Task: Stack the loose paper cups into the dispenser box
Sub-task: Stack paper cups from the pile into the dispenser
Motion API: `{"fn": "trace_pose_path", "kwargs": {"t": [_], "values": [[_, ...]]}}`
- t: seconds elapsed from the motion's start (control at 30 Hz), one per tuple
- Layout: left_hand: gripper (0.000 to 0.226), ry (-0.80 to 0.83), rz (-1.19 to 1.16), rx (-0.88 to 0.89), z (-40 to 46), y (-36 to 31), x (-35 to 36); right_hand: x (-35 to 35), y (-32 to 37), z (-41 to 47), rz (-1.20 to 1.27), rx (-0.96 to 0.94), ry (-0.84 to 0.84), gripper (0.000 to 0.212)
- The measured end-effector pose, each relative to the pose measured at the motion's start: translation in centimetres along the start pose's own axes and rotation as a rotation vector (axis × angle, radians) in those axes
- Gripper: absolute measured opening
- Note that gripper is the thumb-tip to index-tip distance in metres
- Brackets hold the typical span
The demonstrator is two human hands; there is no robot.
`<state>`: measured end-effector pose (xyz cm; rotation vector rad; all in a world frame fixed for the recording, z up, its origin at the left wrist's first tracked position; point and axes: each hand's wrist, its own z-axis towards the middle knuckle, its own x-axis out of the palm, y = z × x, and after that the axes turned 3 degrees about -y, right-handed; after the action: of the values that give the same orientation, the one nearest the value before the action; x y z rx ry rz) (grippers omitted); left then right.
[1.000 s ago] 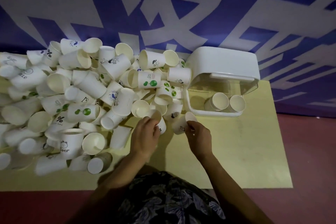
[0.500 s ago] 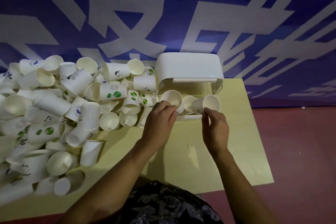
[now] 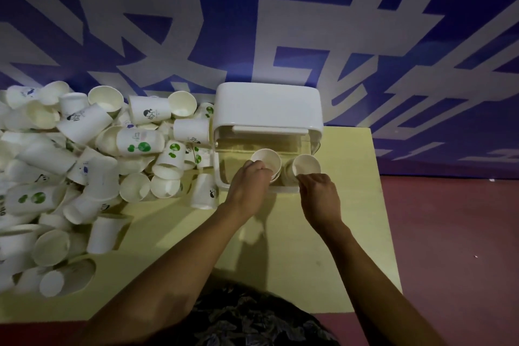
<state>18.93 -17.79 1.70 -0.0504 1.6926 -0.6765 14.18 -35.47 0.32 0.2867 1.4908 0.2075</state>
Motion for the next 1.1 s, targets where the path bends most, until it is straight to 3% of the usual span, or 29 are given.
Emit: {"fn": "trace_pose_path", "kwargs": {"t": [0.13, 0.23, 0.4, 0.5, 0.63, 0.73, 0.83, 0.9, 1.0, 1.1], "values": [[0.022, 0.087, 0.186, -0.030, 1.3, -0.1, 1.9, 1.2, -1.2, 0.9, -0.024, -0.060, 0.054, 0.019], [0.022, 0.083, 0.196, -0.066, 1.7, -0.1, 3.2, 2.0, -1.8, 1.3, -0.042, -0.109, 0.088, 0.019], [0.021, -0.175, -0.097, -0.130, -0.1, 0.5, 2.5, 2.1, -1.1, 1.3, 0.030, -0.062, 0.017, 0.027], [0.018, -0.306, -0.189, -0.284, -2.7, 2.1, 1.5, 1.6, 1.1, 0.8, 0.129, -0.151, -0.032, 0.022], [0.013, -0.360, -0.182, -0.465, -6.4, 6.5, 0.6, 2.8, 5.5, -0.7, 0.369, -0.137, 0.153, 0.015], [0.021, -0.330, -0.093, -0.568, -8.5, 9.7, -0.4, 5.2, 8.9, -1.6, 0.567, 0.174, 0.445, 0.017], [0.034, -0.218, 0.017, -0.607, -9.7, 12.6, -1.3, 6.6, 12.3, -1.9, 0.965, 0.664, 0.655, 0.012], [0.040, -0.116, 0.008, -0.605, -9.8, 14.2, -1.7, 6.8, 14.1, -1.7, 1.238, 0.927, 0.718, 0.020], [0.039, 0.001, -0.005, -0.561, -9.7, 16.3, -2.0, 7.7, 16.1, -1.8, 1.466, 1.173, 0.786, 0.042], [0.036, 0.031, -0.024, -0.494, -9.8, 17.7, -2.6, 10.0, 17.7, -2.1, 1.643, 1.375, 0.636, 0.032]]}}
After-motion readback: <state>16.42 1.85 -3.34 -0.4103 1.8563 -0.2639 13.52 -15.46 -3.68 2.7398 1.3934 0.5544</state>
